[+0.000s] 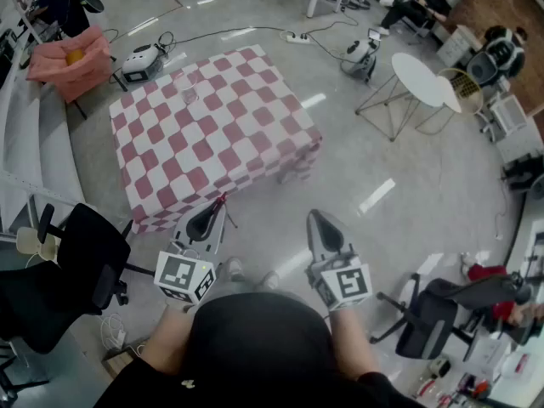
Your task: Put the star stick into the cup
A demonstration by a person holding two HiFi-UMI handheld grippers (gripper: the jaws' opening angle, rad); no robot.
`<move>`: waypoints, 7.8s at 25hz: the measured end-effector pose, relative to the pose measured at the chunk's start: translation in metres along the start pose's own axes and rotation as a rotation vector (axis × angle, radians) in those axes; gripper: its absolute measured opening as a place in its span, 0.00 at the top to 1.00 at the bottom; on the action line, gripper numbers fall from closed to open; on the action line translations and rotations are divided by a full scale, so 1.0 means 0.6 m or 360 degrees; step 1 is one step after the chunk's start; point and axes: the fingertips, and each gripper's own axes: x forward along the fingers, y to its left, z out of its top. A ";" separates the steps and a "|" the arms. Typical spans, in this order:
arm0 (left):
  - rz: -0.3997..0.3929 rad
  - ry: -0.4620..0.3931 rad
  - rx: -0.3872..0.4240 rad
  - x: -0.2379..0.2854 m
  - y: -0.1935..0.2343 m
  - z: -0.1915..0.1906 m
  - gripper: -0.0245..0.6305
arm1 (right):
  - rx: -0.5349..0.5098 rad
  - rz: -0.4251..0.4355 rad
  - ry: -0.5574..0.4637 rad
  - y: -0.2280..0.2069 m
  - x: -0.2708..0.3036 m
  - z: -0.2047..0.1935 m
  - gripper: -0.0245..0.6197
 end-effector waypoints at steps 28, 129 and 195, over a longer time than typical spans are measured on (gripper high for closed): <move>-0.0080 0.0120 -0.0034 0.153 0.132 -0.023 0.88 | 0.0125 -0.0099 -0.0034 -0.087 0.186 -0.005 0.94; 0.1033 0.0094 -0.0361 0.522 0.850 -0.070 0.87 | 0.0006 0.0737 0.0642 -0.149 0.876 -0.026 0.94; 0.0978 -0.0138 -0.0376 0.304 0.328 0.059 0.90 | -0.0150 0.1518 0.0208 -0.027 0.643 0.072 0.94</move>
